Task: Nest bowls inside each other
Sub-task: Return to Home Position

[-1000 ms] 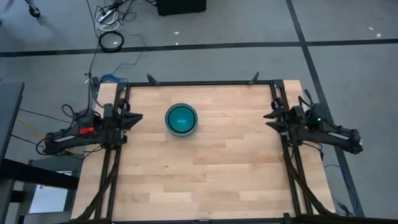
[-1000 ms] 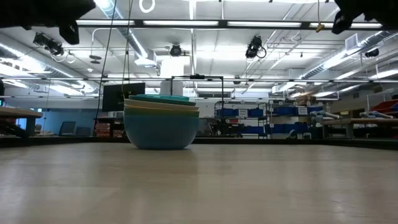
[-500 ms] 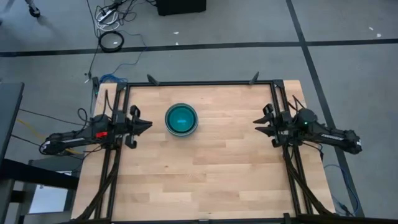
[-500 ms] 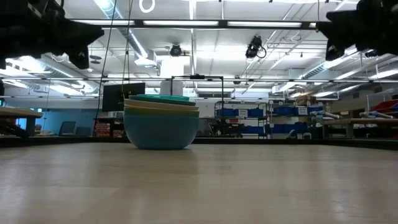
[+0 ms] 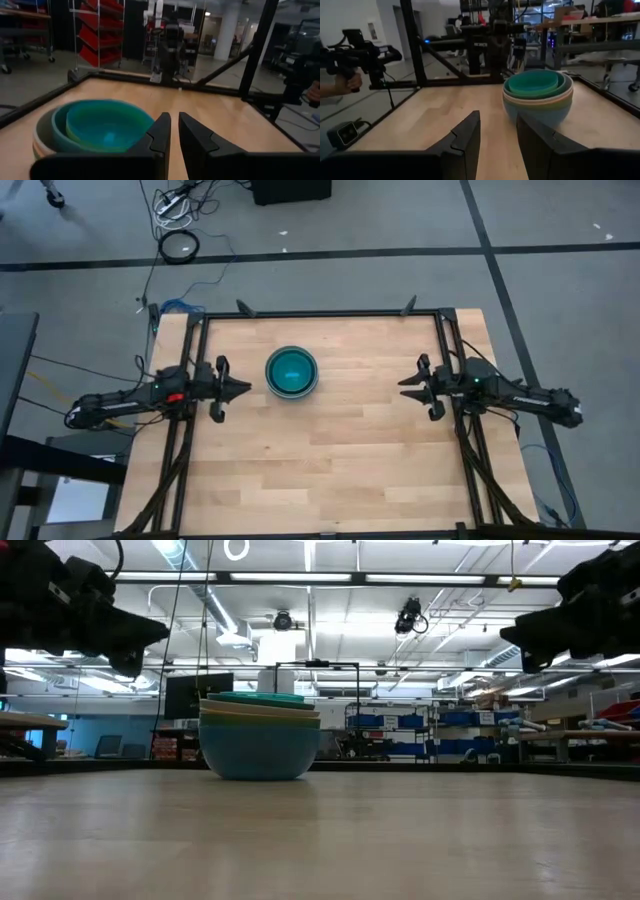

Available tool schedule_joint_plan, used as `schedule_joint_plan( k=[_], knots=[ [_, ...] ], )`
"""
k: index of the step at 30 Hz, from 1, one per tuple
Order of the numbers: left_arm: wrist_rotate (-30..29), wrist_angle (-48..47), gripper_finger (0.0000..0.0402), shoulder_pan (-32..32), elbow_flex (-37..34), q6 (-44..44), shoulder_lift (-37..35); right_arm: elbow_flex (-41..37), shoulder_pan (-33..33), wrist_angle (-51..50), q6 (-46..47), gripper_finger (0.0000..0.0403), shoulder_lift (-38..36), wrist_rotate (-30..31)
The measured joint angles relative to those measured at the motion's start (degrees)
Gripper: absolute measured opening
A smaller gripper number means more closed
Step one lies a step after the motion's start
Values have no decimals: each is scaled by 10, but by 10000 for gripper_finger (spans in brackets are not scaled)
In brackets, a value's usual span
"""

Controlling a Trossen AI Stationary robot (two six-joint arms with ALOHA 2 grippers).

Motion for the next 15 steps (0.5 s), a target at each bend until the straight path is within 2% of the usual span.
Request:
schedule_joint_plan(
  k=[15],
  knots=[
    [-2, -3, 44, 0, 0, 0, 4, 0, 0, 0, 13, 118, 16, 0]
  ],
)
